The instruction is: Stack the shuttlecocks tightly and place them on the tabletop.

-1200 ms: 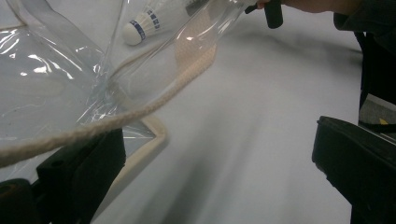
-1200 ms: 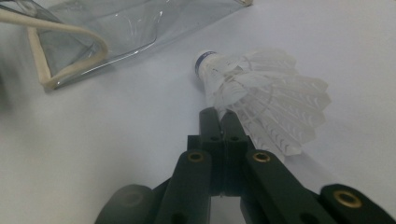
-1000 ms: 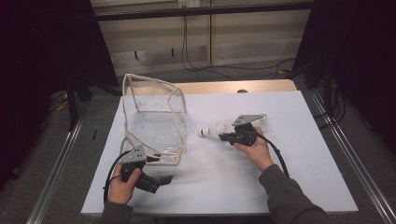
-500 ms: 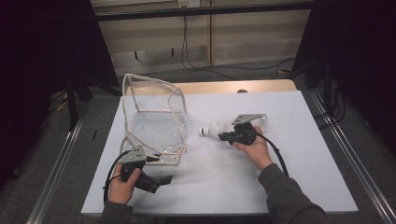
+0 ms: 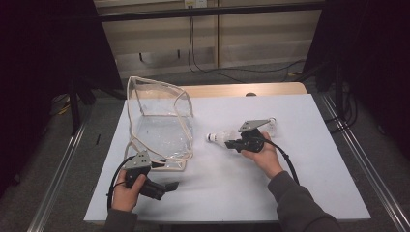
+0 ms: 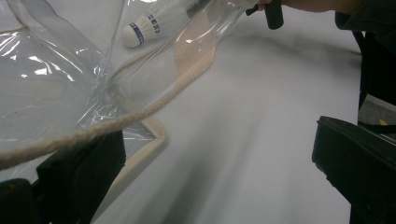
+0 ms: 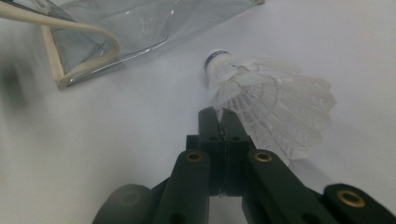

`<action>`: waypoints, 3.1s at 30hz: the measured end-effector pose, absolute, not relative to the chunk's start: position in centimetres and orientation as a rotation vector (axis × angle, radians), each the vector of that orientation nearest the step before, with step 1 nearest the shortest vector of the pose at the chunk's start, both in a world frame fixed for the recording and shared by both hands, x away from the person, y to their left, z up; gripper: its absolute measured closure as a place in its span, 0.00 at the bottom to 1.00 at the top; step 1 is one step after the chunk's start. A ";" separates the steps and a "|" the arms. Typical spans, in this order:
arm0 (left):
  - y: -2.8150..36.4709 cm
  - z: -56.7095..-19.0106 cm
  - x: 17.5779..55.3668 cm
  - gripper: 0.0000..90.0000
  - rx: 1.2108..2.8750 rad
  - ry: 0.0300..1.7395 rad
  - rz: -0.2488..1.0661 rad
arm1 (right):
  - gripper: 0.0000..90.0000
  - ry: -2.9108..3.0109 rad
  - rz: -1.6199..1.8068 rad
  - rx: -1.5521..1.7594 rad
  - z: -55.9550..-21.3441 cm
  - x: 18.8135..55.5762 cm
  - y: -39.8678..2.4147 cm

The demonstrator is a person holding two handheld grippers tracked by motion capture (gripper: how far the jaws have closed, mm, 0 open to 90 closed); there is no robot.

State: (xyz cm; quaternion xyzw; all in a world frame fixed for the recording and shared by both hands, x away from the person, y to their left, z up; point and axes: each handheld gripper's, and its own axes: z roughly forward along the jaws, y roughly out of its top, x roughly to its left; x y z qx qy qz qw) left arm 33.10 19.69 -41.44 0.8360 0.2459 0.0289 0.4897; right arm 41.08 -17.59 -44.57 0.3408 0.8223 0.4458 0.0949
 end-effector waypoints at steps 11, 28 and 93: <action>19.7 -41.4 33.1 0.03 2.033 0.596 0.070 | 0.90 2.421 1.287 1.043 -45.0 41.3 -17.7; 19.7 -41.4 33.1 0.03 2.031 0.597 0.071 | 0.69 2.363 1.286 1.069 -44.2 40.7 -18.8; 19.5 -41.3 33.0 0.03 2.033 0.593 0.074 | 0.19 2.188 1.192 1.236 -42.3 38.2 -24.6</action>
